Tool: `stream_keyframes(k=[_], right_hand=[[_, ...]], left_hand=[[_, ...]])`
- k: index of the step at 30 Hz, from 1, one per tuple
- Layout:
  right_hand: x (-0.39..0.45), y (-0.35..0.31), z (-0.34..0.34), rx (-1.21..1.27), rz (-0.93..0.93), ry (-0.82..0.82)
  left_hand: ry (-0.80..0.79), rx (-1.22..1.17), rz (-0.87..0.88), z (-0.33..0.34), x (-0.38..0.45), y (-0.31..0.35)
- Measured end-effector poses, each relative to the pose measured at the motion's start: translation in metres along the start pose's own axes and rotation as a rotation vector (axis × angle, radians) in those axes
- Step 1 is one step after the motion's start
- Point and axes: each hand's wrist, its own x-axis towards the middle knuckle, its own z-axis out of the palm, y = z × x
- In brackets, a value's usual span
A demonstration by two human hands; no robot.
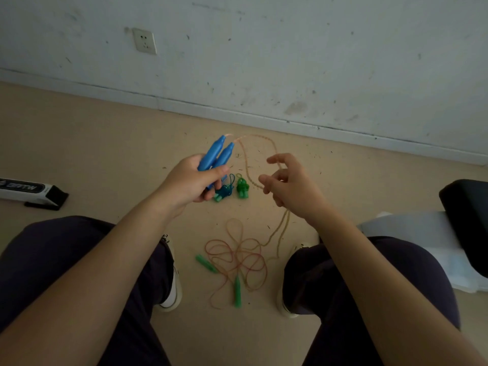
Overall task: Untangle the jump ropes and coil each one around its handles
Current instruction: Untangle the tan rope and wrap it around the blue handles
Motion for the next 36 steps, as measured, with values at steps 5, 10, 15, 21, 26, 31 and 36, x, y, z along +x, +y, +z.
stream_keyframes(k=[5, 10, 15, 21, 26, 31, 36], right_hand=[[0.001, -0.001, -0.003, 0.119, 0.009, 0.07], [-0.001, -0.009, 0.0, 0.298, -0.071, -0.015], [0.001, -0.009, -0.003, 0.32, -0.063, 0.0], [0.001, -0.008, -0.008, 0.342, -0.05, 0.022], [0.001, -0.007, -0.014, 0.396, -0.066, -0.043], [-0.001, -0.01, -0.01, 0.376, -0.062, -0.083], [-0.001, -0.01, -0.008, 0.386, -0.083, -0.054]], left_hand=[[-0.156, -0.044, 0.009, 0.0, -0.003, 0.003], [-0.451, 0.016, -0.038, 0.004, -0.011, 0.006], [-0.485, 0.036, -0.046, 0.002, -0.012, 0.009], [-0.502, 0.075, -0.055, -0.003, -0.01, 0.008], [-0.537, 0.085, -0.044, -0.004, -0.01, 0.006], [-0.605, 0.116, -0.077, -0.003, -0.01, 0.004], [-0.597, 0.125, -0.069, -0.001, -0.009, 0.004]])
